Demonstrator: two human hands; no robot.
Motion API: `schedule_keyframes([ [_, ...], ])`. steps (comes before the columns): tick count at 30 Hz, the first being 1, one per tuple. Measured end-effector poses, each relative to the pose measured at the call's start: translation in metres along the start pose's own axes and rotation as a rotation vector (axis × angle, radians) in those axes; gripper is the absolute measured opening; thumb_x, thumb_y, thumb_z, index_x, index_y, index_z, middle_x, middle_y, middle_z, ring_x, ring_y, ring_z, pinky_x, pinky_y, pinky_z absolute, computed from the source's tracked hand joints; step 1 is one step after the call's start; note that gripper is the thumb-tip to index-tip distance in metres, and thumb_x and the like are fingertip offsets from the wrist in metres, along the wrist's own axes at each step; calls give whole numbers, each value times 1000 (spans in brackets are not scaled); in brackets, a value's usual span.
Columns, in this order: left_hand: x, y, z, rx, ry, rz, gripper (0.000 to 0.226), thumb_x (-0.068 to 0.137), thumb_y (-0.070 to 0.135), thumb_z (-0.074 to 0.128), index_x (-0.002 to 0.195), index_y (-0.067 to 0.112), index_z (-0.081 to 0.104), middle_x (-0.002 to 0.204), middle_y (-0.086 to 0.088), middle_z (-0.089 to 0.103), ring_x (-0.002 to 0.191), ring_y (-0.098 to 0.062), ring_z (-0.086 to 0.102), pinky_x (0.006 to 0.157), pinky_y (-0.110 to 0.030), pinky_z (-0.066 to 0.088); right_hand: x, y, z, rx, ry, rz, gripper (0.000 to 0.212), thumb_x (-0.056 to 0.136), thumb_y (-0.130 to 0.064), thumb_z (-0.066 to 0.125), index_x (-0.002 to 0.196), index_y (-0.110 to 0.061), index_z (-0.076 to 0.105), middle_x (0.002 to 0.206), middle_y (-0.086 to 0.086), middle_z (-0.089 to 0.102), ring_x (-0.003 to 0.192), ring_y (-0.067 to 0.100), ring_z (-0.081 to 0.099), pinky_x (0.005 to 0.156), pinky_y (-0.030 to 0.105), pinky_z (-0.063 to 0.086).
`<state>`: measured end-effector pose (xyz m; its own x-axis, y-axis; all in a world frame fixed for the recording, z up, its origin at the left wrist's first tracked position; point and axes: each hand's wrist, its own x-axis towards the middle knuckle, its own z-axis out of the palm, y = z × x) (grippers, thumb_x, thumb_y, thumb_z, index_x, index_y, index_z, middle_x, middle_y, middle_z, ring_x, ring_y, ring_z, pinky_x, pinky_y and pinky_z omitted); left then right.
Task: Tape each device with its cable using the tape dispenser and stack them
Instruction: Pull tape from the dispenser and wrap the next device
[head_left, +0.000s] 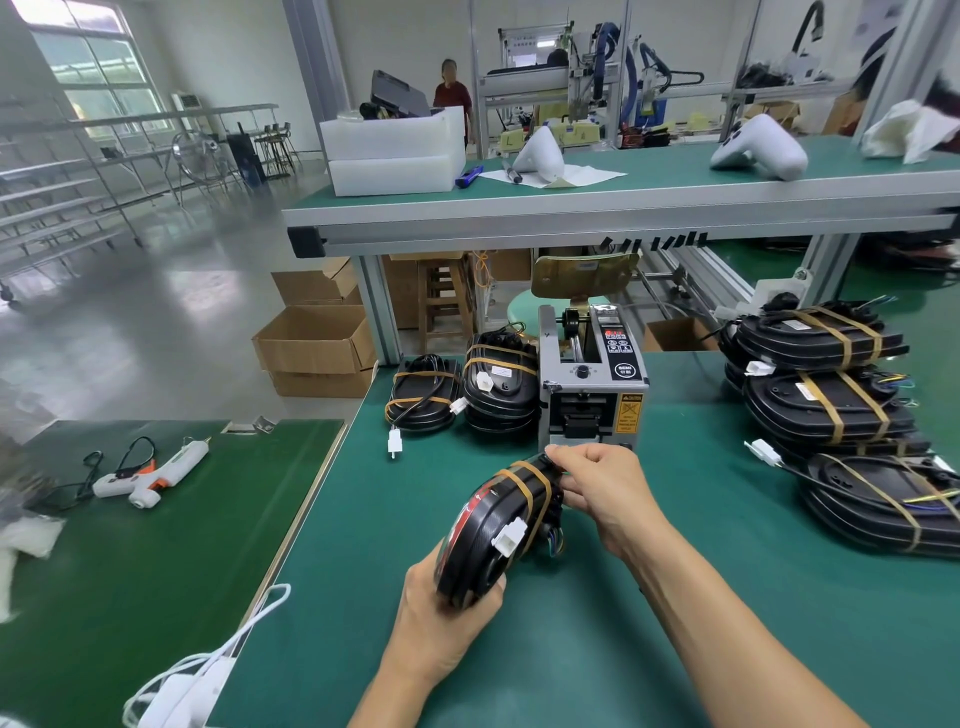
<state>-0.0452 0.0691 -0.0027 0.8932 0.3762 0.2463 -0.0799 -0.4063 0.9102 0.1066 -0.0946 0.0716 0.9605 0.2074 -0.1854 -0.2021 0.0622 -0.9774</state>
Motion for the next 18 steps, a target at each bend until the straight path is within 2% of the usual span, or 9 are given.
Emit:
schedule_keyframes([
  [3,0,0,0,-6,-8,10,17,72,43,78,84,37,68,67,10,62,63,-2,50,63,-18,48,0,1,1,-22,19,-9,21,93,-14,75,78,-1,72,52,-2,54,51,13,54,73,37,57],
  [9,0,-1,0,0,-7,13,15,72,43,78,82,40,67,65,12,61,61,0,49,62,-16,46,1,1,2,-23,30,3,19,93,-11,75,77,-1,72,54,0,58,57,17,58,77,38,61],
  [11,1,-1,0,-2,-17,22,15,73,42,78,84,42,68,66,12,62,61,-1,49,62,-17,47,2,1,1,-17,28,23,18,93,-11,75,78,-2,70,52,-2,56,53,14,55,69,34,58],
  [14,1,-2,0,4,-24,36,16,73,41,79,85,42,68,67,11,62,62,-4,49,62,-19,48,3,2,2,26,29,68,15,93,-8,74,81,-2,67,47,-4,52,42,8,49,49,21,49],
  [18,1,-5,-1,18,-18,4,20,73,45,79,87,35,69,71,4,67,64,-5,53,65,-22,50,6,3,5,56,85,101,8,92,-9,74,89,-8,67,57,0,55,45,9,44,43,21,38],
])
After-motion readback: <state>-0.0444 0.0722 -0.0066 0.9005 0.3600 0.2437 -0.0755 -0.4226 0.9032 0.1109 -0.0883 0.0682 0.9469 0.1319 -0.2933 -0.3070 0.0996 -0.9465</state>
